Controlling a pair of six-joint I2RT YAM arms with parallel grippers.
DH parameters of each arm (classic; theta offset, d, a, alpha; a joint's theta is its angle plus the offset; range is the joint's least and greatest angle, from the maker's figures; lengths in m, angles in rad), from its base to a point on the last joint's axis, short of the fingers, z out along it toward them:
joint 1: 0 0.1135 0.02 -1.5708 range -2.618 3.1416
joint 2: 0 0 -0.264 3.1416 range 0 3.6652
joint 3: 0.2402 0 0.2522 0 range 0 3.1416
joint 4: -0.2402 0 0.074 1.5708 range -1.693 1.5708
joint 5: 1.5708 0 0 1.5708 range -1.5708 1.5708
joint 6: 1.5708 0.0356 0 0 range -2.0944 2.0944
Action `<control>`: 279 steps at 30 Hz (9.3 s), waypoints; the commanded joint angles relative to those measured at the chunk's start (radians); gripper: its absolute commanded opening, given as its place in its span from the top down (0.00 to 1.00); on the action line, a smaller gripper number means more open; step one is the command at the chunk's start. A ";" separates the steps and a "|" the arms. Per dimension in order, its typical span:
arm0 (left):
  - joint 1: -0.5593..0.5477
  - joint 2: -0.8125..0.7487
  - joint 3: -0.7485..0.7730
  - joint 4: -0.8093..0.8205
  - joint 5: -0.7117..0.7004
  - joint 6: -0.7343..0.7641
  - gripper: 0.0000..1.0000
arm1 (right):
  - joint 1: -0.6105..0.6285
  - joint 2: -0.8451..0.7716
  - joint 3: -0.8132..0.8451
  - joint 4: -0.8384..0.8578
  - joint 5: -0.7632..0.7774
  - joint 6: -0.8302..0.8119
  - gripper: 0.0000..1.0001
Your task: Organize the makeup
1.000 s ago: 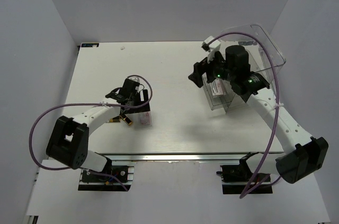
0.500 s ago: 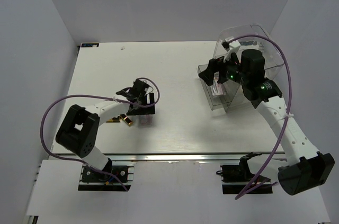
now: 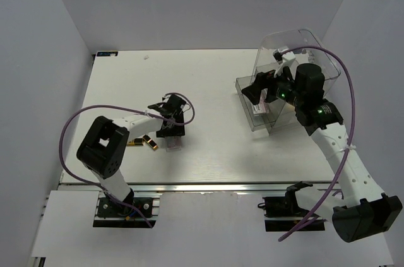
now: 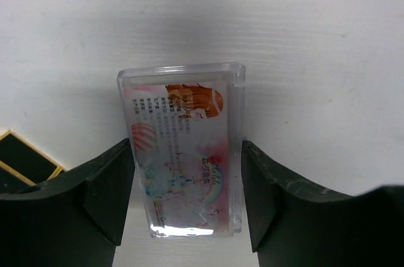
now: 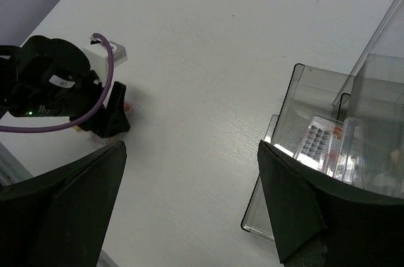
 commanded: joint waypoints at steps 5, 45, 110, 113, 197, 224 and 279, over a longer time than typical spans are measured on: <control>-0.020 0.072 0.071 -0.051 -0.029 -0.065 0.48 | -0.030 -0.058 -0.025 0.036 -0.018 0.017 0.11; -0.174 0.437 0.748 0.656 0.542 -0.526 0.49 | -0.139 -0.246 -0.134 0.071 0.030 0.079 1.00; 0.257 -0.589 -0.145 0.315 0.404 -0.203 0.43 | 0.339 0.382 -0.054 0.088 0.498 -0.314 1.00; 0.260 -0.644 -0.202 0.328 0.382 -0.237 0.41 | 0.340 0.483 0.001 0.073 0.582 -0.299 1.00; -0.211 0.899 0.851 1.056 0.680 -0.811 0.45 | -0.123 -0.210 -0.042 0.125 -0.190 -0.116 0.83; -0.212 0.887 0.772 1.257 0.682 -0.875 0.49 | -0.123 -0.220 -0.083 0.127 -0.188 -0.093 0.82; -0.116 0.606 0.271 1.405 0.640 -0.849 0.86 | -0.126 -0.190 -0.129 0.116 -0.272 -0.095 0.70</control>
